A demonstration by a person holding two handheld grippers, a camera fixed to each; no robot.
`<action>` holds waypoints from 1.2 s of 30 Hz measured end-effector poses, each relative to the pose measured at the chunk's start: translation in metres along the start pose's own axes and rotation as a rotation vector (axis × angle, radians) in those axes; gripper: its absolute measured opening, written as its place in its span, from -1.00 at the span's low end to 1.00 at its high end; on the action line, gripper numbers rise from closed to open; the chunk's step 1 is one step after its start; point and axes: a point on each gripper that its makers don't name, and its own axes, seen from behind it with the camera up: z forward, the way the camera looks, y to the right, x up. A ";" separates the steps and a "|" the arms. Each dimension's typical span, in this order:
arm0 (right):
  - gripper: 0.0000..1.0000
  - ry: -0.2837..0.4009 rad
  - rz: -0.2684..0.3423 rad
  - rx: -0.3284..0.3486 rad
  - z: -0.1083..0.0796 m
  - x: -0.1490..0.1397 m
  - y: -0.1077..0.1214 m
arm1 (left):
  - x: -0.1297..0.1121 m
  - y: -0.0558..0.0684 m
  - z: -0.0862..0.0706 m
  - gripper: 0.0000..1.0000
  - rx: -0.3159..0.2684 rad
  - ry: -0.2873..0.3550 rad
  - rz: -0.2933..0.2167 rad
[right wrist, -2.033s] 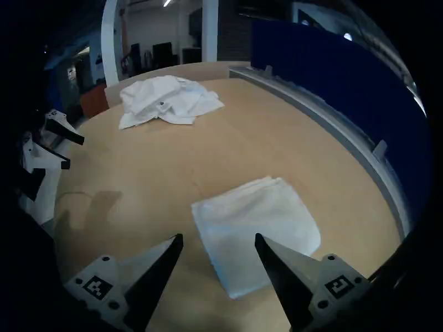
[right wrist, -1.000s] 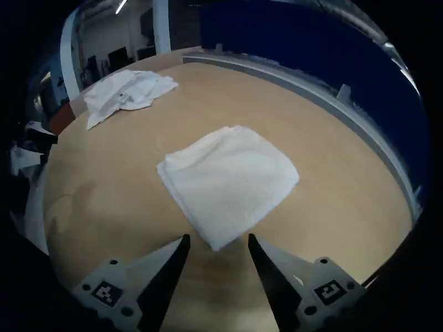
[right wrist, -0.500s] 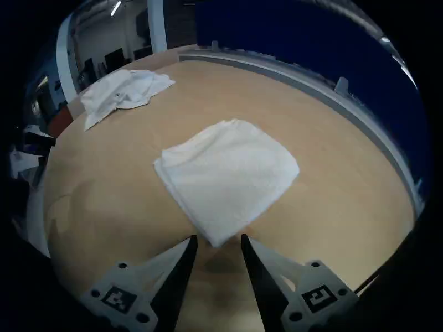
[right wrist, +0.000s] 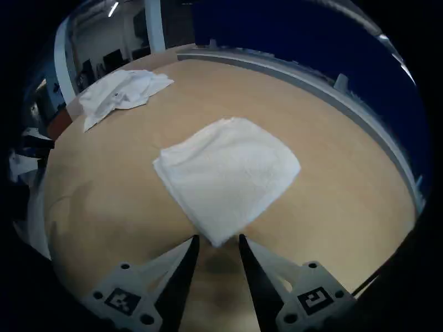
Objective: Fold towel
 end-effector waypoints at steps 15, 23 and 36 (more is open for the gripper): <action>-0.84 -0.001 0.010 0.016 0.001 0.000 -0.004 | -0.001 -0.002 0.000 0.84 -0.001 -0.001 0.003; -0.93 0.019 -0.003 0.012 -0.001 0.005 -0.003 | 0.000 -0.003 -0.001 0.84 -0.001 0.000 0.003; -0.94 0.141 -0.021 -0.013 -0.024 0.057 0.004 | 0.005 0.000 -0.004 0.84 -0.016 0.010 0.009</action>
